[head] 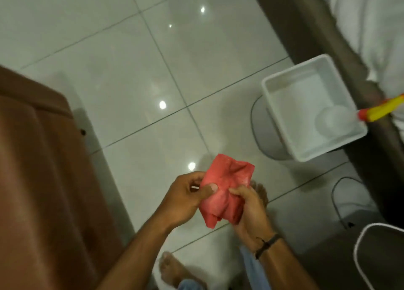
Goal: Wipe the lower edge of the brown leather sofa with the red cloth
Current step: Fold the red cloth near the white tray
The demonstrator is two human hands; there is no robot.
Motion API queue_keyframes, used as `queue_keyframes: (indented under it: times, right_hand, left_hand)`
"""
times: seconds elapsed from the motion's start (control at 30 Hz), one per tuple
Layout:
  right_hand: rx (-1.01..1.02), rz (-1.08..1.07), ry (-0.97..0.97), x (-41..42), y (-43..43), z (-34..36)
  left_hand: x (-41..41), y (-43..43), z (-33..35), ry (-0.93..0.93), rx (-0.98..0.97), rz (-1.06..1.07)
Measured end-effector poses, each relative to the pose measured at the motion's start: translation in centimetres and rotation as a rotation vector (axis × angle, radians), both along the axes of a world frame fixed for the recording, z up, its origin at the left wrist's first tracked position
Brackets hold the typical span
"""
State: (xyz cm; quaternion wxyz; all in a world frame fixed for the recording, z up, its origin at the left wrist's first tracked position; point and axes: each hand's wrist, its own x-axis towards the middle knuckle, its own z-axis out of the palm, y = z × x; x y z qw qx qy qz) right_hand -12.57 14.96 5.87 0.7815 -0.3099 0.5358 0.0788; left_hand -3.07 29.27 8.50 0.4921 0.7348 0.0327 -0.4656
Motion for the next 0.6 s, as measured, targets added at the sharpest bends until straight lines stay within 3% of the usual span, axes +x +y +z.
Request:
queue_keyframes:
  times: [0.27,0.4,0.6]
  right_hand:
    - [-0.118,-0.318,0.062,3.9,-18.9,-0.2]
    - [-0.127,-0.425,0.153,7.3,-24.8,-2.9]
    - [-0.097,-0.305,0.408,10.8,-28.1,-8.5]
  left_hand:
    - [6.9,-23.4,-1.8,-0.117,0.11,-0.262]
    - [10.6,-32.5,-4.7,-0.228,0.291,-0.496]
    - [13.6,-37.7,-9.9,-0.28,0.474,-0.594]
